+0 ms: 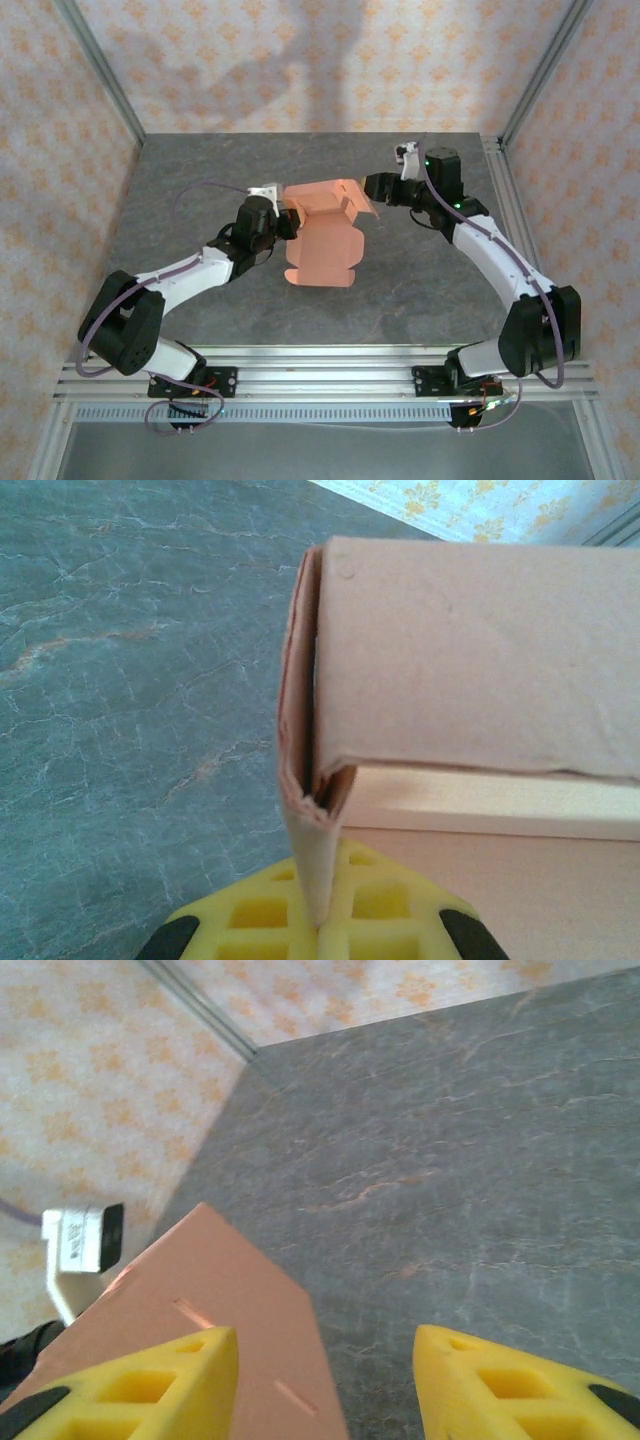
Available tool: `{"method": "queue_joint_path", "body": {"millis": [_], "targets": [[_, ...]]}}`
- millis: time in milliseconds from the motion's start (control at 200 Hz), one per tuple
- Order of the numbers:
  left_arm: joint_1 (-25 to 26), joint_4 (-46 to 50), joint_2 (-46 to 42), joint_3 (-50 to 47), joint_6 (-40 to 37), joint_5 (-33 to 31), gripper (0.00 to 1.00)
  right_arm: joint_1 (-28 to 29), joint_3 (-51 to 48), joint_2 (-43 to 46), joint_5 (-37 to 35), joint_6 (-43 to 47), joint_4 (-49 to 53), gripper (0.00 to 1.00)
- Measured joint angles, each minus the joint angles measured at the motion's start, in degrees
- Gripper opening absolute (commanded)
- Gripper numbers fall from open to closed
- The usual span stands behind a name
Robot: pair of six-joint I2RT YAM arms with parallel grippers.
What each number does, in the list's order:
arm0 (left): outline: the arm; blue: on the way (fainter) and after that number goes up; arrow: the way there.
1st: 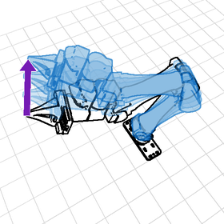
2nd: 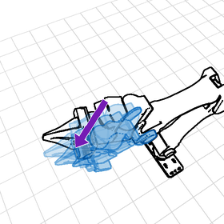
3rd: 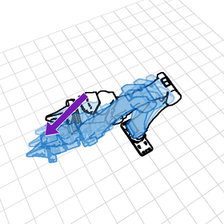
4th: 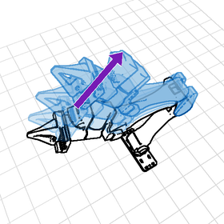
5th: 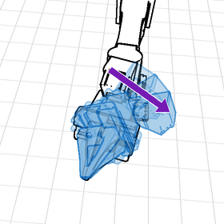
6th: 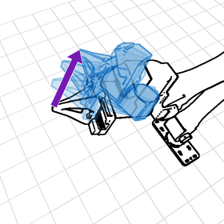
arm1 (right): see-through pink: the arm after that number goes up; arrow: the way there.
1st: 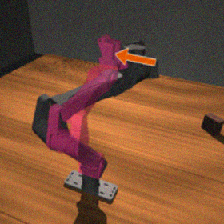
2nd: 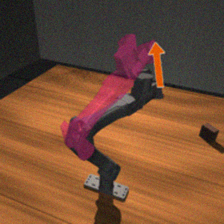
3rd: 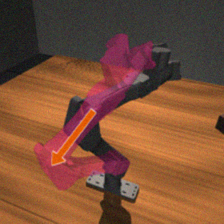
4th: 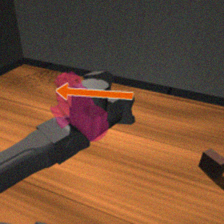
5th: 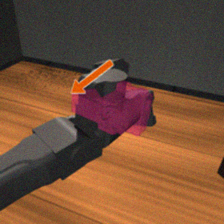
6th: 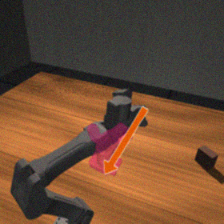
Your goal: Fold the paper box
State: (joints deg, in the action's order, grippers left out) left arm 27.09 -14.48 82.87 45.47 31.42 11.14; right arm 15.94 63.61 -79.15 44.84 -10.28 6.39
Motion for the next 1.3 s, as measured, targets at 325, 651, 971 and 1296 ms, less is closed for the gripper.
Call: {"method": "queue_joint_path", "body": {"millis": [325,651,971,1296], "targets": [[0.0,1.31,0.04,1.64,1.27,0.0,0.0,6.1,-0.55,0.76,-0.5,5.88,0.02,0.49],[-0.37,3.32,0.04,1.64,1.49,-0.66,0.0,9.7,-0.63,-1.29,-3.1,10.88,-0.46,0.52],[-0.52,4.5,0.28,1.66,1.46,-1.07,0.0,10.16,-0.81,-2.01,-4.39,13.68,-1.79,0.55],[-0.52,4.33,1.55,2.93,1.49,-0.61,0.0,11.56,-4.63,2.21,-2.89,18.99,-2.38,0.54]]}}
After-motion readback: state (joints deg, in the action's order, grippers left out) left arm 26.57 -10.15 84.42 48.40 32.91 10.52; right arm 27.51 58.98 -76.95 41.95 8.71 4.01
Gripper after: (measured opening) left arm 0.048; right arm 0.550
